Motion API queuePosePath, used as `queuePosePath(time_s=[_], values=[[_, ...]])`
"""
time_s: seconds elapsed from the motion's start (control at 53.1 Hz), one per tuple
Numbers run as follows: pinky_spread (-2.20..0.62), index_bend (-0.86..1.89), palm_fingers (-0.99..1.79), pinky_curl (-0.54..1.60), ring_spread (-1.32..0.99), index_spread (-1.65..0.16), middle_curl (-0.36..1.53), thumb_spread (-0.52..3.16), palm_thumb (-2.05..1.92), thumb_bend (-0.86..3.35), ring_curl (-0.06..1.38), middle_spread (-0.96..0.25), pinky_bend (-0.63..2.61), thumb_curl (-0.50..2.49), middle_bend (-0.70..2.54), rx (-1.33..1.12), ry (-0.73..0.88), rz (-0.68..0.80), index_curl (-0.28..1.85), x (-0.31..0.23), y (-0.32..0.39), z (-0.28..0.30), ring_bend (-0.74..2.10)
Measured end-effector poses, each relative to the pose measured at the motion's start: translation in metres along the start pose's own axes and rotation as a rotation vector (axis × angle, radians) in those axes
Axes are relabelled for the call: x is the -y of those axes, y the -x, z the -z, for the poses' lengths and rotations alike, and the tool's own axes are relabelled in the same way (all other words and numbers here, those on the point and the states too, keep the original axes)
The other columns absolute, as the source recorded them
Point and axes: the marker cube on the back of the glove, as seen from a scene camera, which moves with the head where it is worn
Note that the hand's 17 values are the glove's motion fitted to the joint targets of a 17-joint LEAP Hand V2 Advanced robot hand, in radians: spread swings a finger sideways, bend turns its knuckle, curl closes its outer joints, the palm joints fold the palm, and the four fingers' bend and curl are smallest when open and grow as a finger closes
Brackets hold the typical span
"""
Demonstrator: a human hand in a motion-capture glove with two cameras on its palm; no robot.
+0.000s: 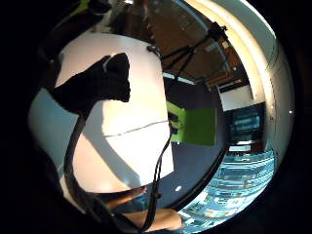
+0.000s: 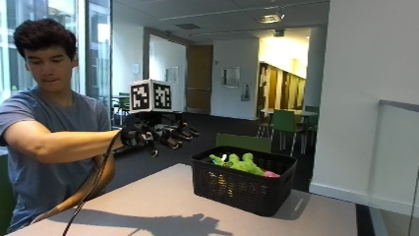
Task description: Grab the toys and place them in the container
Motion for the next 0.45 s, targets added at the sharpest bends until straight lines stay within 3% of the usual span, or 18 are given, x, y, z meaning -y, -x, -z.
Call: queuePosePath(time_s=[0.452], values=[[0.03,0.12,-0.06,0.34,0.01,-0.34,0.41,1.0,-0.07,-0.06,0.27,-0.02,1.37,0.23,0.19,-0.001,0.03,0.004,0.21,-0.008,-0.016,-0.02,0.71]])
